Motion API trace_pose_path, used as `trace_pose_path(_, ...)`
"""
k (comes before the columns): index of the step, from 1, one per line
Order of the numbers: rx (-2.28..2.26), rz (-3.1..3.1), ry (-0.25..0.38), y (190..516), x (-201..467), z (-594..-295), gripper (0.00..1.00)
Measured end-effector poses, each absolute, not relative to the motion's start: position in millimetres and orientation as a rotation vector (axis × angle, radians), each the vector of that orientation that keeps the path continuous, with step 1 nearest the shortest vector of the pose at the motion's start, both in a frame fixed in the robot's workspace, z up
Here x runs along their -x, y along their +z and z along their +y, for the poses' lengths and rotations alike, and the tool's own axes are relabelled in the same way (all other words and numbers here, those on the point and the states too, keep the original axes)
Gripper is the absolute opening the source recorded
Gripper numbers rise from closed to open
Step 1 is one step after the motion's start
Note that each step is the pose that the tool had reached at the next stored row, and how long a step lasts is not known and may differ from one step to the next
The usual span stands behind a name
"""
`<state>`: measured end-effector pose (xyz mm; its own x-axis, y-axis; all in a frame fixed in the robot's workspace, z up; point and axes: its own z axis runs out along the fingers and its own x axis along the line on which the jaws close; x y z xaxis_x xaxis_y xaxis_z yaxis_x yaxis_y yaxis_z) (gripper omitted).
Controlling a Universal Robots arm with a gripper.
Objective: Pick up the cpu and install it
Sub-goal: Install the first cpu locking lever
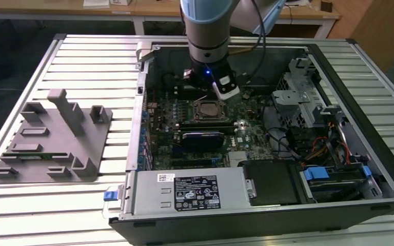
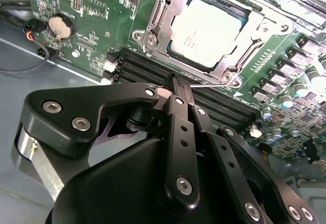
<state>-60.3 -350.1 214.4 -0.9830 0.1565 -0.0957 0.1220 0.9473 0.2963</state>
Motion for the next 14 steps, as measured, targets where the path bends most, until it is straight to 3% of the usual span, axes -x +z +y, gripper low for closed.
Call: trace_pose_path(14, -0.381, 2.951, 0.43, 208.7, 61.0, -345.8, 0.11)
